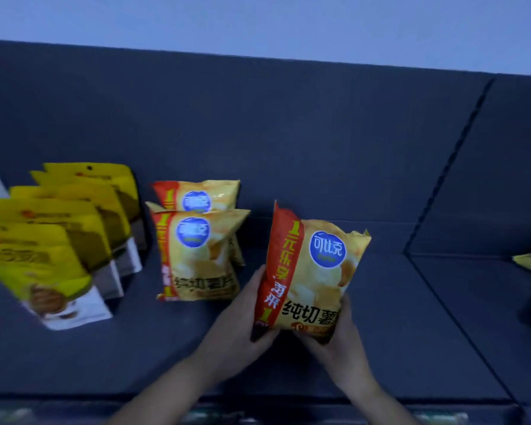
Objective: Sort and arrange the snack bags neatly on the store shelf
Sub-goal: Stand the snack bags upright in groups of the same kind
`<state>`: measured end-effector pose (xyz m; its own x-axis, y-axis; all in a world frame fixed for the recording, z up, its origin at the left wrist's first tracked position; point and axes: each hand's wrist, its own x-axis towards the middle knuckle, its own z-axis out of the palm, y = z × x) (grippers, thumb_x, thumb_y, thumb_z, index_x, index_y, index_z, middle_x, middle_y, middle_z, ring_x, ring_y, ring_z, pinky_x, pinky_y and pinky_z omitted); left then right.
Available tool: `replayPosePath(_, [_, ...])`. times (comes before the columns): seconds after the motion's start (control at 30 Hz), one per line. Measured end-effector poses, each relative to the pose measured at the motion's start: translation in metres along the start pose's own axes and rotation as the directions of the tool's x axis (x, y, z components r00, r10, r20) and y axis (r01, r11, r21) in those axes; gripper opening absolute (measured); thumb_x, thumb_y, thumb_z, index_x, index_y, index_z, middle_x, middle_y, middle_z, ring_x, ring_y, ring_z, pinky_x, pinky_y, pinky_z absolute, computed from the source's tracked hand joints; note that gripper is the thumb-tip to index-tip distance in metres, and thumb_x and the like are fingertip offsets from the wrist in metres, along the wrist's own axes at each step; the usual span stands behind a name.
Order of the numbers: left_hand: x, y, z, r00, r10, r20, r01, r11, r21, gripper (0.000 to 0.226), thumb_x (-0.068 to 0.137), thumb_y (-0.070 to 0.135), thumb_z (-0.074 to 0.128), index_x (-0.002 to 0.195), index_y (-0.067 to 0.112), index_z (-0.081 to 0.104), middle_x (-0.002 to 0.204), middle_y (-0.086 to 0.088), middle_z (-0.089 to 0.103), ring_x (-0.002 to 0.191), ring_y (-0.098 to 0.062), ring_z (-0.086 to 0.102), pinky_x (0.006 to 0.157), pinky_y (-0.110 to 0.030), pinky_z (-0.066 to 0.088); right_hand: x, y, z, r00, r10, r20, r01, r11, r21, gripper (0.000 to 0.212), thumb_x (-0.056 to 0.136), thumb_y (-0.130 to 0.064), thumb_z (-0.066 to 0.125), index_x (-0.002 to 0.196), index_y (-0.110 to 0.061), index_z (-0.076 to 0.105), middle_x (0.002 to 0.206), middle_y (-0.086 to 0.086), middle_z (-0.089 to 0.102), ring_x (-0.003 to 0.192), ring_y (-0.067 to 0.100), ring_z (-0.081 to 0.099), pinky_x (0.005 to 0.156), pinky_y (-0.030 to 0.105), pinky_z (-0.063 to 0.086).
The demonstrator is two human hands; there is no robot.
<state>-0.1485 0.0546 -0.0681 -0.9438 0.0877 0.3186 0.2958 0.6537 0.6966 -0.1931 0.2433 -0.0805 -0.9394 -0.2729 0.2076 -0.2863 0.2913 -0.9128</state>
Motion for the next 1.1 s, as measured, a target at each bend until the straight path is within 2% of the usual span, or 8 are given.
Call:
replayPosePath(0.1, [-0.037, -0.023, -0.027, 0.992, -0.074, -0.104, 0.069, 0.996, -0.049, 0.099, 0.079, 0.041, 0.066, 0.140, 0.056, -0.010, 0.145, 0.027, 0.030, 0.126, 0.016, 0.035, 0.098, -0.002, 0.029, -0.004, -0.017, 0.037, 0.993, -0.087, 0.078, 0.093, 0.993, -0.077, 0.079, 0.069, -0.020, 0.082, 0.122, -0.042, 0.028, 0.111, -0.042, 0.047, 0.106, -0.025, 0.045, 0.079, -0.001, 0.038])
replayPosePath(0.23, [-0.073, -0.043, -0.059, 0.974, -0.138, -0.181, 0.122, 0.988, -0.097, 0.096, 0.073, 0.052, 0.065, 0.139, 0.057, -0.004, 0.136, 0.045, 0.030, 0.121, 0.020, 0.038, 0.092, 0.000, 0.034, -0.006, -0.040, 0.079, 0.970, -0.187, 0.155, 0.204, 0.974, -0.101, 0.077, 0.071, -0.014, 0.081, 0.125, -0.035, 0.029, 0.116, -0.056, 0.034, 0.109, -0.030, 0.036, 0.082, -0.006, 0.031])
replayPosePath(0.37, [-0.093, -0.064, -0.080, 0.965, -0.207, -0.158, 0.192, 0.976, -0.104, 0.097, 0.070, 0.053, 0.066, 0.138, 0.059, -0.003, 0.134, 0.049, 0.026, 0.122, 0.022, 0.035, 0.093, 0.000, 0.034, -0.009, -0.048, 0.110, 0.958, -0.169, 0.232, 0.191, 0.978, -0.079, 0.085, 0.072, -0.022, 0.079, 0.131, -0.046, 0.023, 0.126, -0.044, 0.040, 0.118, -0.019, 0.041, 0.091, 0.003, 0.037])
replayPosePath(0.47, [-0.096, -0.079, -0.086, 0.967, -0.246, -0.058, 0.242, 0.967, -0.081, 0.101, 0.079, 0.034, 0.071, 0.137, 0.051, -0.009, 0.134, 0.042, 0.029, 0.124, 0.013, 0.039, 0.095, -0.002, 0.033, -0.011, -0.046, 0.126, 0.953, -0.124, 0.276, 0.157, 0.982, -0.100, 0.098, 0.071, -0.028, 0.080, 0.144, -0.038, 0.014, 0.136, -0.028, 0.040, 0.126, -0.011, 0.039, 0.102, 0.018, 0.040])
replayPosePath(0.63, [-0.088, -0.085, -0.082, 0.969, -0.246, 0.014, 0.247, 0.966, -0.075, 0.099, 0.082, 0.030, 0.066, 0.149, 0.028, -0.007, 0.145, 0.016, 0.036, 0.132, -0.003, 0.038, 0.108, -0.026, 0.036, -0.009, -0.043, 0.125, 0.964, -0.072, 0.257, 0.101, 0.990, -0.101, 0.098, 0.068, -0.020, 0.082, 0.135, -0.047, 0.016, 0.131, -0.022, 0.047, 0.120, -0.012, 0.043, 0.097, 0.007, 0.038])
replayPosePath(0.83, [-0.090, -0.084, -0.087, 0.969, -0.247, 0.012, 0.244, 0.950, -0.195, 0.101, 0.082, 0.013, 0.069, 0.129, 0.056, -0.010, 0.134, 0.034, 0.027, 0.118, 0.030, 0.026, 0.092, 0.005, 0.026, -0.012, -0.042, 0.116, 0.948, -0.021, 0.316, 0.039, 0.998, -0.050, 0.106, 0.067, -0.010, 0.081, 0.144, -0.033, 0.013, 0.132, -0.021, 0.048, 0.121, -0.010, 0.045, 0.096, 0.010, 0.041])
replayPosePath(1.03, [-0.080, -0.078, -0.094, 0.961, -0.273, 0.033, 0.272, 0.924, -0.270, 0.105, 0.063, 0.017, 0.076, 0.128, 0.058, 0.003, 0.136, 0.027, 0.033, 0.124, 0.015, 0.036, 0.095, -0.005, 0.036, -0.003, -0.037, 0.109, 0.947, 0.031, 0.321, -0.006, 0.997, -0.080, 0.130, 0.049, -0.044, 0.090, 0.146, -0.042, 0.003, 0.144, -0.010, 0.038, 0.134, 0.008, 0.037, 0.106, 0.042, 0.041])
replayPosePath(1.1, [-0.077, -0.078, -0.095, 0.959, -0.276, 0.061, 0.282, 0.911, -0.300, 0.106, 0.061, 0.015, 0.078, 0.128, 0.056, 0.007, 0.135, 0.023, 0.038, 0.122, 0.013, 0.040, 0.092, -0.007, 0.040, 0.003, -0.039, 0.108, 0.934, 0.052, 0.354, -0.028, 0.997, -0.073, 0.125, 0.053, -0.030, 0.091, 0.145, -0.038, 0.006, 0.139, -0.011, 0.043, 0.130, 0.003, 0.042, 0.105, 0.036, 0.043])
